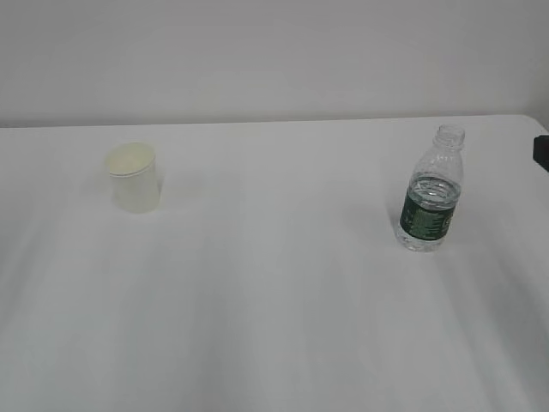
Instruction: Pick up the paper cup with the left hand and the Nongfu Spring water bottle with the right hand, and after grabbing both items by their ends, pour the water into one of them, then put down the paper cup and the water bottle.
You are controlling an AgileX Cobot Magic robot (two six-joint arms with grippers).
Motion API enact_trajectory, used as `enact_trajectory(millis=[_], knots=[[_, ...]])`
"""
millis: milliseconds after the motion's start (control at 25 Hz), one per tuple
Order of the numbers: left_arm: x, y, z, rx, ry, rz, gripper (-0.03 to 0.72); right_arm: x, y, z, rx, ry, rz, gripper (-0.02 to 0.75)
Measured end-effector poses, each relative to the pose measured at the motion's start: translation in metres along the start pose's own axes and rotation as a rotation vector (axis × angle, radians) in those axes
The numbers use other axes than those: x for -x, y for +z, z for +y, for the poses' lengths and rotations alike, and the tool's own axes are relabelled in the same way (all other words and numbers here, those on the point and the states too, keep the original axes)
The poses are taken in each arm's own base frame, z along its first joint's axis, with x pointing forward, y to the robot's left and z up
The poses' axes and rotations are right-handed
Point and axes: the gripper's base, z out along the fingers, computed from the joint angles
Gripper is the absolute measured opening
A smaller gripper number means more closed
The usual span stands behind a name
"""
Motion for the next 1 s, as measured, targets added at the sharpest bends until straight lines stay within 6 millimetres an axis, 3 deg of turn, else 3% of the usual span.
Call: enact_trajectory(millis=[440,1000], knots=[[-0.035,-0.006,-0.008,-0.024,-0.038,-0.102,0.550,-0.034,0.011,0.010,0.037,0.071,-0.055,0.531],[-0.081,0.008,-0.035,-0.131,-0.034,-0.029,0.550,-0.084,0.022,0.022,0.086,0.115,0.001,0.531]])
